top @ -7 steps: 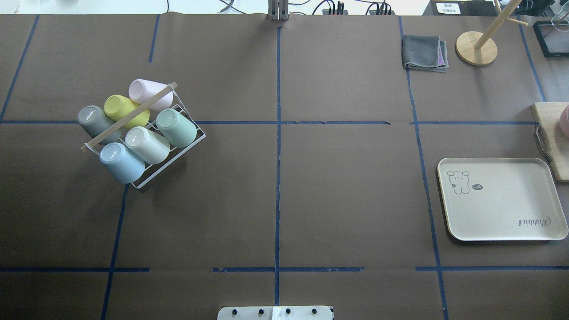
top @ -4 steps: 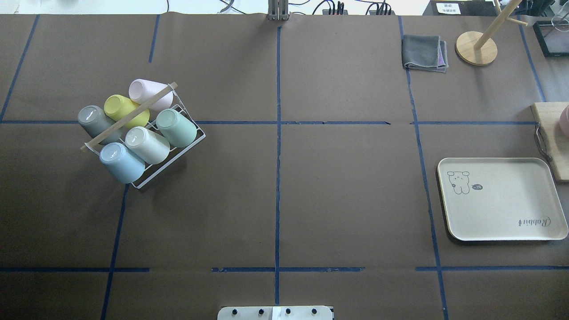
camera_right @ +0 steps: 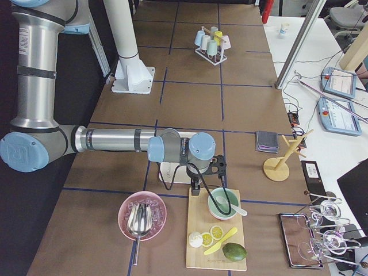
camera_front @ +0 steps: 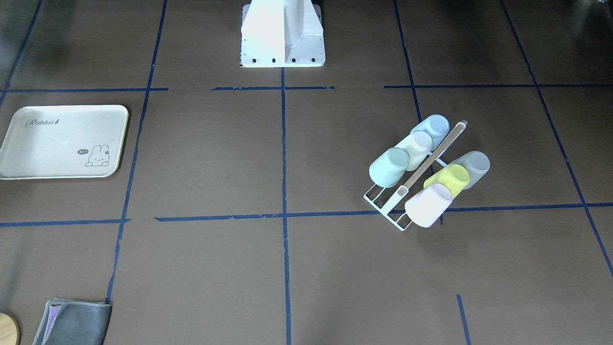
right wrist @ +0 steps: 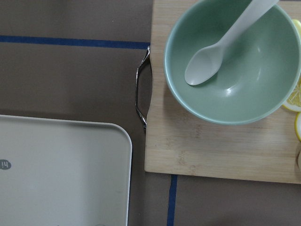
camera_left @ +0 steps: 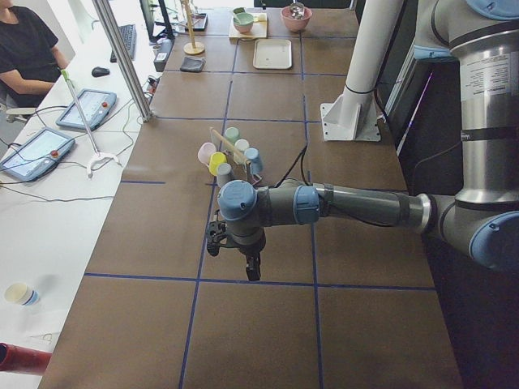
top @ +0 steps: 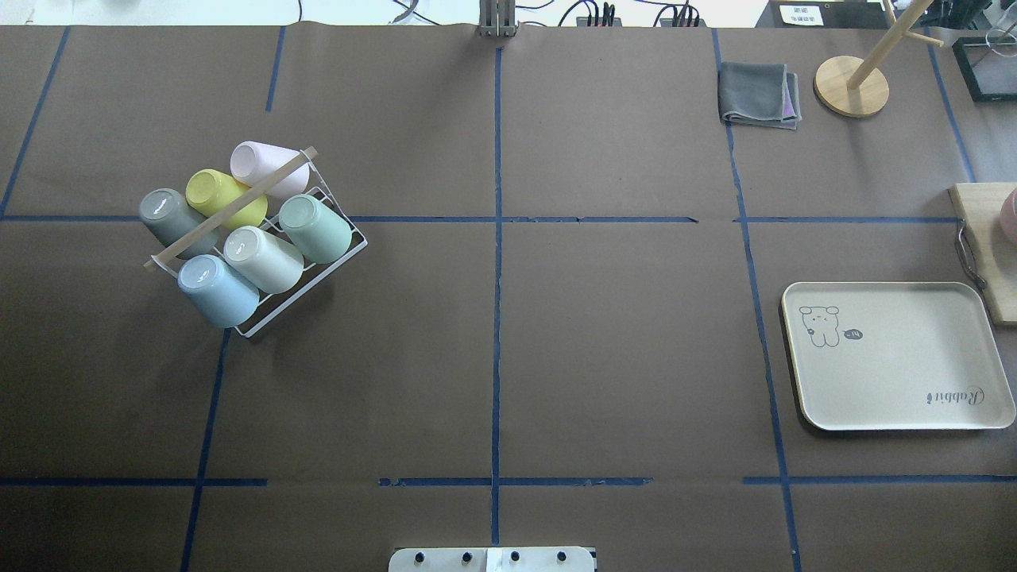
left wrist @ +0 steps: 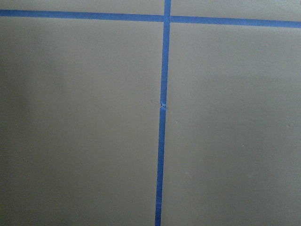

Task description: Pick up and place green cup on tray

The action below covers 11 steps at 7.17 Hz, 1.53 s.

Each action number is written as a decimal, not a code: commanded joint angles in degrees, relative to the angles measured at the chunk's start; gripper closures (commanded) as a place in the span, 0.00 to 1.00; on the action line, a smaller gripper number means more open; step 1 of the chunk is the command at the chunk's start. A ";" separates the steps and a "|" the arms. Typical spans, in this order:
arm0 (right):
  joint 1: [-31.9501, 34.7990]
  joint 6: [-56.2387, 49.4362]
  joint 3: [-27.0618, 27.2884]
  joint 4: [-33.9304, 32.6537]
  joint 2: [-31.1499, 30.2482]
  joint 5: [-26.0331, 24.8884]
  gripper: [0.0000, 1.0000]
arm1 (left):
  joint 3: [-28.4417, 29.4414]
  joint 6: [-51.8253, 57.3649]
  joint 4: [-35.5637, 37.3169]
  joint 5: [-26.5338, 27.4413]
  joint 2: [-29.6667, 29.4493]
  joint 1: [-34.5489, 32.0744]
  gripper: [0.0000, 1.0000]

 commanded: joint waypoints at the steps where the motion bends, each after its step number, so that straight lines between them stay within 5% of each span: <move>1: -5.88 0.71 -0.19 0.71 -0.10 1.24 0.00 | -0.58 0.06 -0.46 -0.14 1.38 0.01 0.00; 4: -11.87 14.43 -1.16 17.25 -4.04 -2.87 0.00 | -0.76 0.06 -0.46 -0.14 1.48 0.01 0.00; 7: -15.23 36.50 -11.24 41.17 -4.76 -3.24 0.08 | -0.84 0.23 -0.46 -0.14 1.48 0.01 0.00; 11: -21.21 39.13 -13.64 46.42 -4.76 -4.56 0.10 | -1.28 0.23 -0.29 -0.14 1.48 0.01 0.00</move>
